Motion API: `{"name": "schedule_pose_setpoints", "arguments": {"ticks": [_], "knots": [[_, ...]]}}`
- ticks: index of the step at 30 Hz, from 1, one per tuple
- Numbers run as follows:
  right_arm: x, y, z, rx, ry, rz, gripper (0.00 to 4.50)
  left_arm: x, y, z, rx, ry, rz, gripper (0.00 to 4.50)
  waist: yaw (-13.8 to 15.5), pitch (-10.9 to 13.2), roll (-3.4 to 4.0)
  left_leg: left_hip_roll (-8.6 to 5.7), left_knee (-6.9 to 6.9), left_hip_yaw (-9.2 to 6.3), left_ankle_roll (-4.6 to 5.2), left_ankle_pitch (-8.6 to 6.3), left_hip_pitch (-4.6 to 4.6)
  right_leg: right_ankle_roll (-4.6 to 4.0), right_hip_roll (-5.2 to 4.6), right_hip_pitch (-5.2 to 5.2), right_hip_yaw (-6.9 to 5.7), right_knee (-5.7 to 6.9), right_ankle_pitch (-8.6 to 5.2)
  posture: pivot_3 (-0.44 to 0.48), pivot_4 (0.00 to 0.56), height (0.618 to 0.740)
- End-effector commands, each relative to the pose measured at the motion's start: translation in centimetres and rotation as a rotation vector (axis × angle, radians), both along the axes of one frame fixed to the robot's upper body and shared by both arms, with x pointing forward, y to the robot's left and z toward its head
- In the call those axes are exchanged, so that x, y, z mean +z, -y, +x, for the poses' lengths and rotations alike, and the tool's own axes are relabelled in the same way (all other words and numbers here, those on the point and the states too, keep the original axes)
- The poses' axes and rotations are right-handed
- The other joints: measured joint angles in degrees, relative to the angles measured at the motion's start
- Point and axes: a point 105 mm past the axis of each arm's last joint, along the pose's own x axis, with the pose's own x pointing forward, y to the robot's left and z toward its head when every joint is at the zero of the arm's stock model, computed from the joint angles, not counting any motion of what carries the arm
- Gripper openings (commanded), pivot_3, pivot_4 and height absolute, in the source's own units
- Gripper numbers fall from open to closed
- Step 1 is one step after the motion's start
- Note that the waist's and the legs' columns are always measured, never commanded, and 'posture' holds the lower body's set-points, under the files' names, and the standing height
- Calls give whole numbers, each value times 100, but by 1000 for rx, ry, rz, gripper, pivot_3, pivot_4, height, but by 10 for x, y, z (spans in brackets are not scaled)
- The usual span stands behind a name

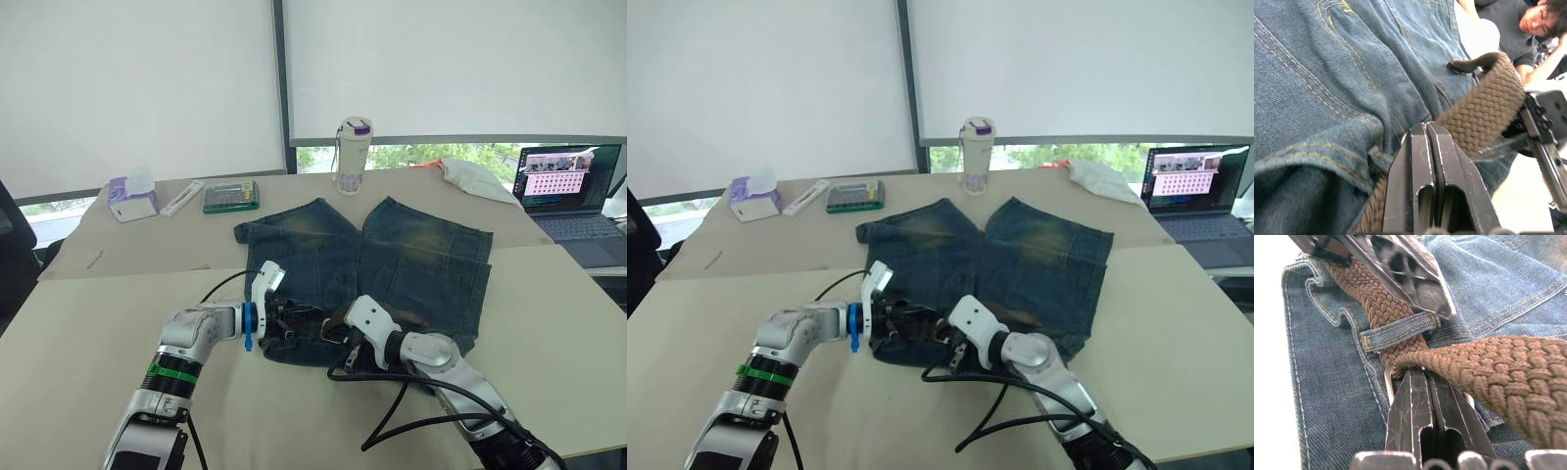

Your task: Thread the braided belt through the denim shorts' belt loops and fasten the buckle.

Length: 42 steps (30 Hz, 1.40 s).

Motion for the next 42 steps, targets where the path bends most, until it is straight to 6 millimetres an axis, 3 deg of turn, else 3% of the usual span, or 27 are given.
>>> {"name": "schedule_pose_setpoints", "arguments": {"ticks": [1, 5, 11, 13, 16, 18, 20, 21, 25, 27, 29, 33, 35, 40, 42], "knots": [[-41, 17, -8, -61, -165, -80, 0, -25, 10, -4, -31, 33, 127, 79, -2, 0, 0, 0, 0, 0, 0, 0, 1, 0, 1, 0, 1, 0, 0, 0, 150, 740], [-40, 18, -9, -64, -160, -85, 0, -51, 20, -8, -73, 57, 255, 79, 43, -3, 0, 1, -1, -1, 0, 0, 10, 0, -2, 6, -1, -7, 0, 0, 150, 740], [-24, 27, -11, -98, -106, -69, 0, -73, 8, -10, -98, 76, 393, 79, 142, -11, 2, -2, -1, 0, 16, -10, 29, 8, -7, 20, -4, -11, -5, 0, 150, 740], [-11, 36, -22, -85, -86, -59, 0, -78, 4, -12, -114, 95, 415, 79, 172, -10, 1, -4, 1, 0, 16, -10, 28, 10, -10, 22, -5, -11, -6, 0, 150, 740], [15, 45, -47, -57, -112, 26, 888, -79, 1, -10, -105, 119, 407, 0, 176, 1, -16, -5, 1, -1, 18, -11, 22, 17, -13, 44, -5, -16, -10, 0, 150, 740], [22, 50, -53, -66, -107, 26, 1567, -75, 1, -8, -88, 126, 377, 0, 143, 15, -24, 0, 1, -1, 19, -12, 22, 19, -11, 48, -2, -16, -12, 0, 150, 740], [35, 52, -55, -91, -82, 73, 2328, -62, 2, 0, -44, 149, 289, 0, 126, 24, -7, 0, 1, -1, 24, -15, 22, 22, -13, 48, 2, -16, -13, 0, 150, 740], [45, 51, -57, -92, -66, 117, 2594, -40, 5, 8, 19, 140, 154, 0, 125, 31, 7, 2, 1, -1, 34, -21, 22, 30, -12, 49, 2, -14, -18, 0, 150, 740], [58, 48, -60, -100, -42, 170, 2594, -3, 5, 18, 95, 110, -71, 0, 122, 64, 10, 8, 2, -2, 10, -6, -21, 39, -7, -7, 0, 0, -23, 0, 150, 740], [60, 46, -65, -86, -43, 193, 1990, 21, 4, 15, 61, 101, -169, 0, 106, 77, 10, 11, 2, -2, -7, 5, -29, 17, 0, -21, -2, 4, -10, 0, 150, 740], [62, 44, -71, -64, -45, 198, 1341, 31, 6, 7, 2, 108, -194, 0, 78, 89, -6, 12, 2, -3, -10, 7, -49, 11, 1, -43, -2, 5, -6, 0, 150, 740], [68, 51, -69, -78, -6, 165, 32, 26, 21, -6, -99, 130, -138, 0, 72, 92, 0, 6, 3, -2, -8, 9, -65, 3, -8, -59, 0, 1, 1, 0, 150, 740], [71, 55, -67, -99, 13, 153, 32, 15, 26, -9, -117, 129, -77, 0, 79, 93, -2, 5, 1, -3, -7, 9, -68, 2, -7, -58, -2, -2, 2, 0, 150, 740], [75, 75, -58, -159, 79, 27, 32, -34, 21, -2, -89, 131, 198, 0, 84, 101, -12, 7, -2, -1, -8, 9, -66, 0, -3, -57, -1, -2, 3, 0, 150, 740], [76, 80, -61, -153, 90, -28, 619, -35, 18, -3, -100, 148, 212, 0, 129, 104, -16, 7, 0, -1, -8, 9, -62, 0, -5, -46, -5, -6, 3, 0, 150, 740]]}}
